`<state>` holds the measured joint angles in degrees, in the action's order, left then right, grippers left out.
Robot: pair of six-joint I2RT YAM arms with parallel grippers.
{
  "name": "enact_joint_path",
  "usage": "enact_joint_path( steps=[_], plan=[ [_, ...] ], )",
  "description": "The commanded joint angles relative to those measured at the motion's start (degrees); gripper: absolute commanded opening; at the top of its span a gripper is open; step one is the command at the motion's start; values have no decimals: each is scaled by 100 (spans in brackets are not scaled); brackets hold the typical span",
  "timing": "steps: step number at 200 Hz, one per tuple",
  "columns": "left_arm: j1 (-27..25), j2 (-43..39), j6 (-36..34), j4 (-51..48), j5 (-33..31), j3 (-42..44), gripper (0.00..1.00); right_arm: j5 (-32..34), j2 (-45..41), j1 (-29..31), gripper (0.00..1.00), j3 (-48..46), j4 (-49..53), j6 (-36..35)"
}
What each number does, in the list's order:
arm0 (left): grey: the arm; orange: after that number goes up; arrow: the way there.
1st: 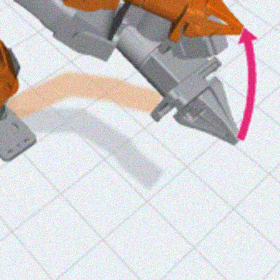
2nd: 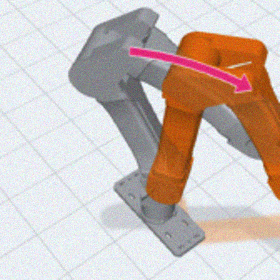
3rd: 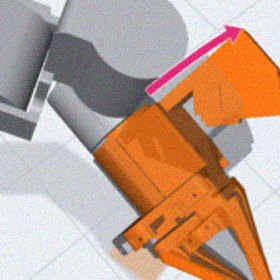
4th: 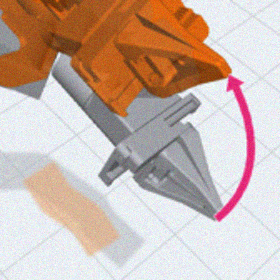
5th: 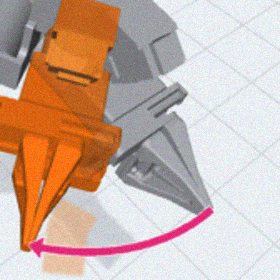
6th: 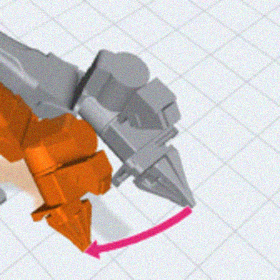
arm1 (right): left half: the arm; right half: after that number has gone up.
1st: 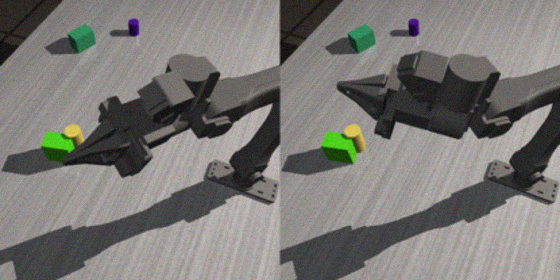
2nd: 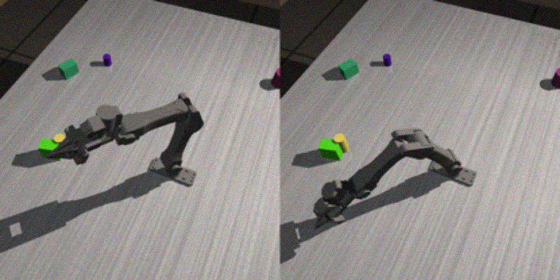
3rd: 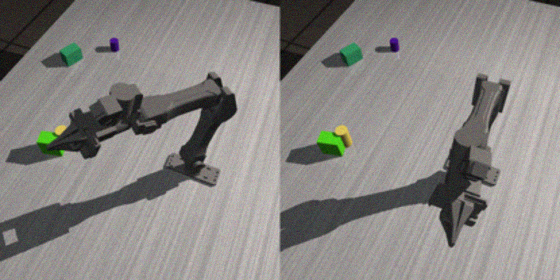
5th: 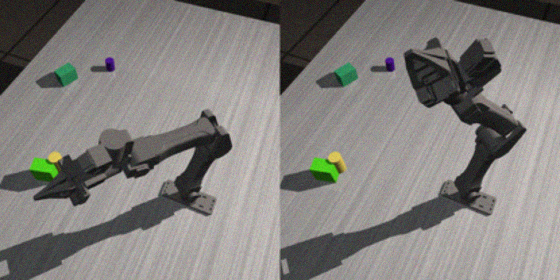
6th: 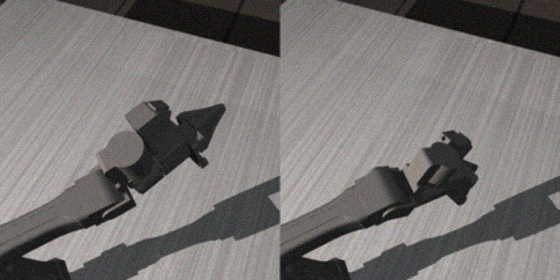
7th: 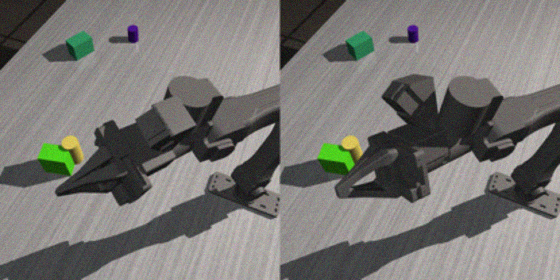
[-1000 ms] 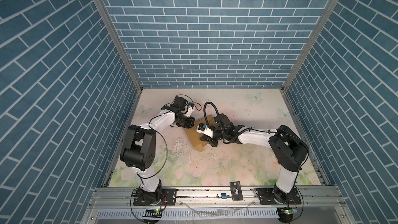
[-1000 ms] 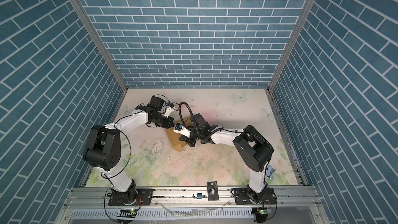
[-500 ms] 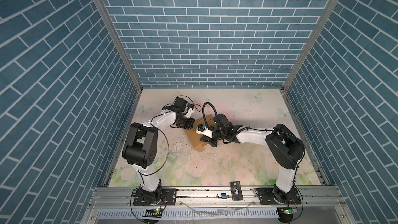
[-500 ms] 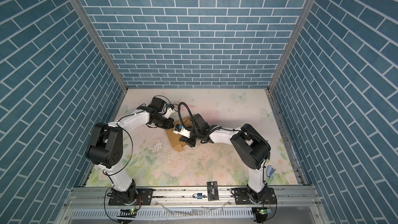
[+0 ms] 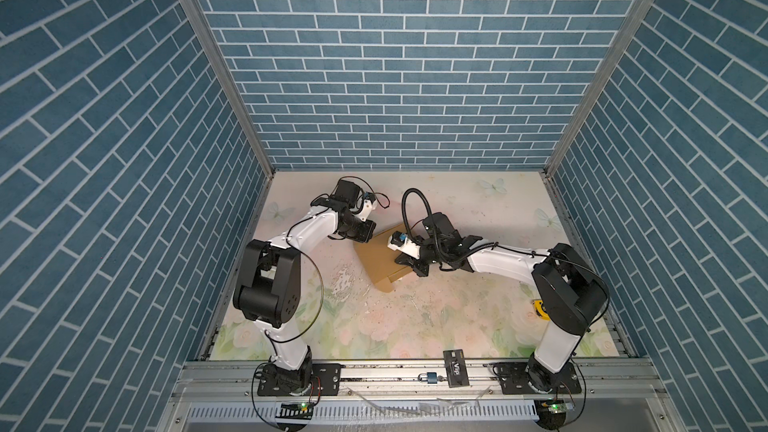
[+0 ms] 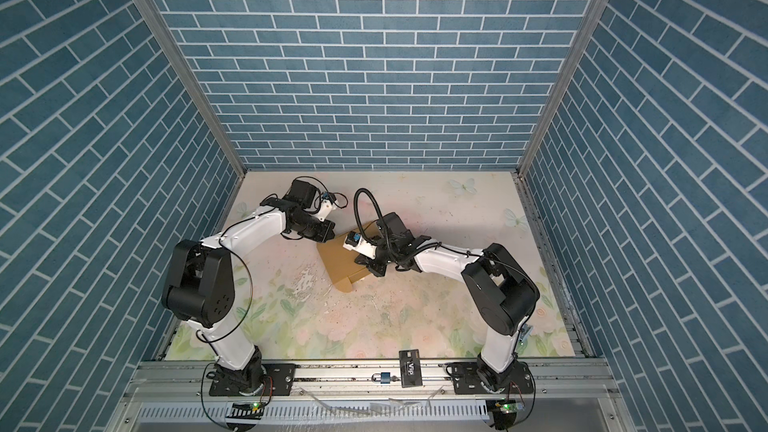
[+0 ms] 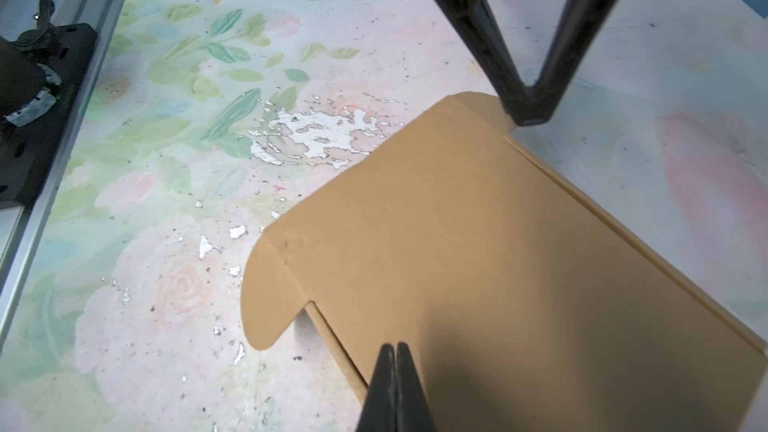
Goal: Fold the paper box
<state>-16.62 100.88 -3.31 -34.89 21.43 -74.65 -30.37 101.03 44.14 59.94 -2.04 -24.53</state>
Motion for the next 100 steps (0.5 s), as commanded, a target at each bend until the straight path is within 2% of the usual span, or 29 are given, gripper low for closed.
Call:
enact_joint_path(
  steps=[1, 45, 100],
  plan=[
    [19, 112, -89, -206, -6, -97, 0, 53, -19, -54, 0, -136, 50, -291],
    [19, 430, -109, -170, -75, -120, 0, 83, 184, -72, 0, -310, -222, -177],
    [-8, 690, -117, -215, -152, -119, 0, 152, 20, -124, 0, -331, 54, -314]
  ],
)
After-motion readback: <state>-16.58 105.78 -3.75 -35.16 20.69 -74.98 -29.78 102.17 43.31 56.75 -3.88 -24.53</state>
